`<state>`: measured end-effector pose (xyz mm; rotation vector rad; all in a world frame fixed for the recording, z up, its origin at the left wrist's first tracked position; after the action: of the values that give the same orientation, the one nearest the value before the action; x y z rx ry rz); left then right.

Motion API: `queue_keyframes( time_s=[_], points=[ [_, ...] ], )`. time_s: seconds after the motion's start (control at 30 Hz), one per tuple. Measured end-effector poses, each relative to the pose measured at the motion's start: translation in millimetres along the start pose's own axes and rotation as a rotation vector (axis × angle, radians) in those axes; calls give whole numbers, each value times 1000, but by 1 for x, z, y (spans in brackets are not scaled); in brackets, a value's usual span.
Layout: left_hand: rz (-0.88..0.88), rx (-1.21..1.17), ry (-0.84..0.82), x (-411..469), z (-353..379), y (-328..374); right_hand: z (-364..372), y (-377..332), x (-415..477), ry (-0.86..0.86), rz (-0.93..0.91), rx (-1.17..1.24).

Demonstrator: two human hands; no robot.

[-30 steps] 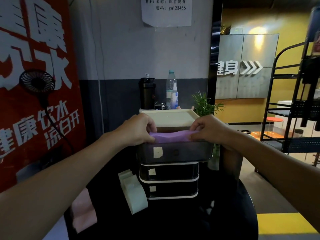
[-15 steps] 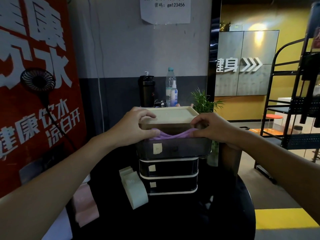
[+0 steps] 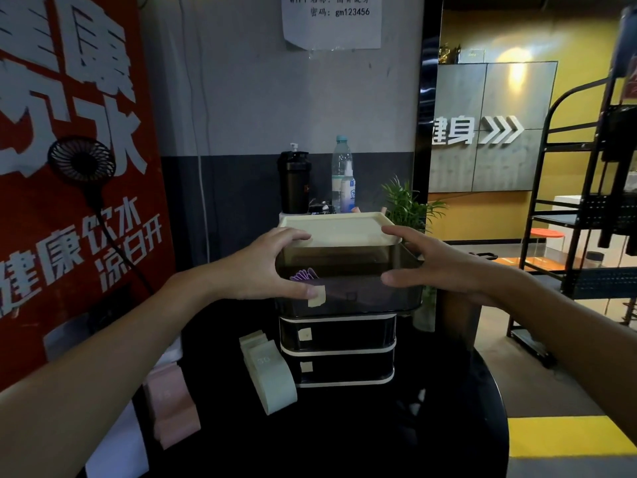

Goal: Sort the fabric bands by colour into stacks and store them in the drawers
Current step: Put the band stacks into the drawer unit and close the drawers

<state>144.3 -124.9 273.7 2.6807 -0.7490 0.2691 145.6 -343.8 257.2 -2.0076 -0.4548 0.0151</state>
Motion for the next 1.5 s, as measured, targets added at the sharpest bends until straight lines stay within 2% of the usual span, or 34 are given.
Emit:
queue_keyframes(
  time_s=[0.37, 0.63, 0.83, 1.5],
  points=[
    [3, 19, 95, 6, -7, -10, -8, 15, 12, 40, 6, -70],
    [-9, 130, 255, 17, -11, -18, -19, 10, 29, 254, -99, -265],
    [-13, 117, 387, 16, -12, -24, -17, 6, 33, 358, -178, -224],
    [-62, 266, 567, 27, -12, -26, -23, 4, 34, 629, -247, -282]
  ],
)
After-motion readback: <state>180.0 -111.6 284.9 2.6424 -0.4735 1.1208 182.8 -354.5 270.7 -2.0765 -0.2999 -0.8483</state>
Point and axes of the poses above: each hand's wrist, its own x-axis towards the middle knuckle, its own z-axis out of the palm, y = z × x, the point moved 10 cm from there along x, towards the middle knuckle, and after that the axes turned 10 degrees about x, right-handed, at the moved point
